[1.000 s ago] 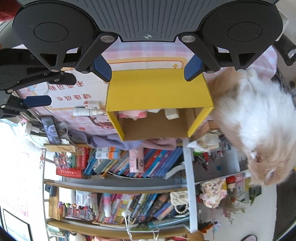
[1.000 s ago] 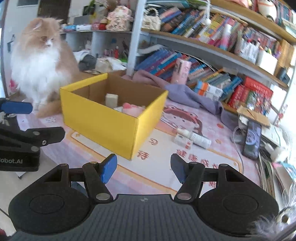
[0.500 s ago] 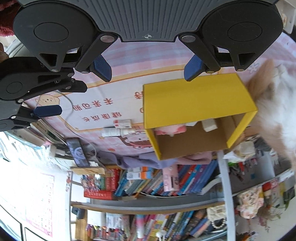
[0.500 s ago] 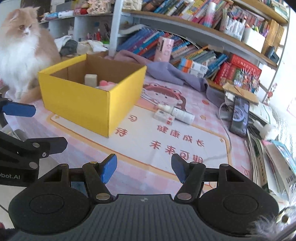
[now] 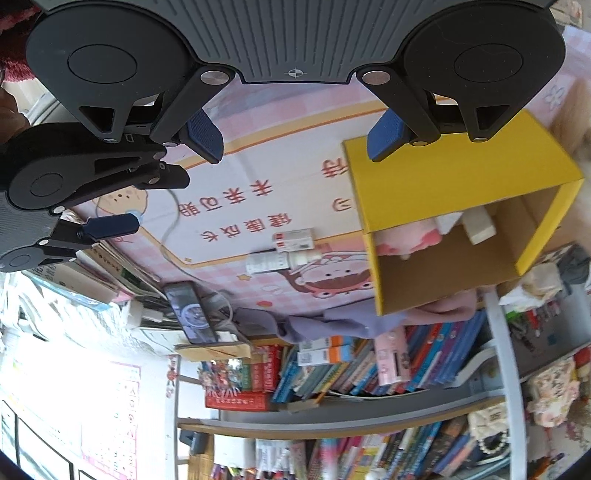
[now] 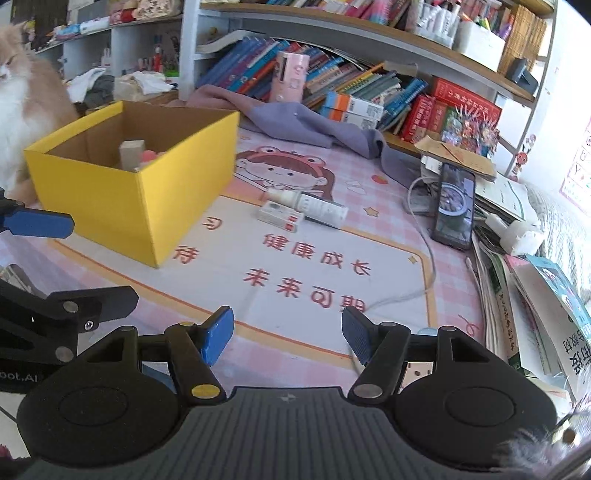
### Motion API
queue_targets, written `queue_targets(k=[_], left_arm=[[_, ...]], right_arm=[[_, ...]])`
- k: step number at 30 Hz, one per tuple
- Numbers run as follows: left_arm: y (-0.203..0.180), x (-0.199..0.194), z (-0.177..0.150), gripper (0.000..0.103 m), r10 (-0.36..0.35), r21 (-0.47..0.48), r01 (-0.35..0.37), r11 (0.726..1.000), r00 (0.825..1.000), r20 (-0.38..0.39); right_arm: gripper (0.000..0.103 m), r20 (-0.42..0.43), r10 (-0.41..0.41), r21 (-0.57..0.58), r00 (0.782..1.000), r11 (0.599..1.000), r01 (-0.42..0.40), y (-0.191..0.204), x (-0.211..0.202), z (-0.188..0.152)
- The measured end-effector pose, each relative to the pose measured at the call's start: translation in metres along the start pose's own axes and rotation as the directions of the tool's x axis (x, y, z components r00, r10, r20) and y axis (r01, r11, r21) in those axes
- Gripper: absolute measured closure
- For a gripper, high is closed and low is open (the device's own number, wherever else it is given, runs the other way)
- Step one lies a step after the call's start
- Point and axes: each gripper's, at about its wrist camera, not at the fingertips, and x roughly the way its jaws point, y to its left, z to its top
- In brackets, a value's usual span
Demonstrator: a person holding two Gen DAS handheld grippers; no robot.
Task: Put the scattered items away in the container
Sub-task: 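Move the left gripper to the medicine box while the right approaches the spray bottle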
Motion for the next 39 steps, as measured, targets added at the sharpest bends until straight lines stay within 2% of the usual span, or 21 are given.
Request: queue_targets(k=[10,17,27,32,39], left_arm=[[-0.022,0.031,0.026,0.016,-0.033,0.026,0.033,0.999,0.999,-0.002],[-0.037,0.059,0.045,0.016,-0.019,0.017,0.020,1.000,1.000,-0.015],[-0.051,0.093,0.070,0.016,0.063,-0.037,-0.065,0.997,0.996,-0.056],[-0.050,0.109,0.075,0.017,0.114,-0.094,-0.124,0.988,0.987,-0.110],[-0.044,0.134,0.083,0.018,0.155,-0.171,-0.185,0.968,0.972,-0.175]], right_arm=[[0.041,-0.020,-0.009,0.006,1.000,1.000,0.009,-0.040,0.026,0.015],[0.042,-0.027,0.009,-0.004,1.000,1.000,-0.009,-0.072,0.049,0.030],[0.042,-0.030,0.096,-0.039,0.995,0.995,-0.097,-0.108,0.085,0.048],[0.042,-0.057,0.143,-0.059,0.988,0.987,-0.146,-0.121,0.105,0.056],[0.049,-0.075,0.227,-0.123,0.971,0.964,-0.235,-0.128,0.135,0.075]])
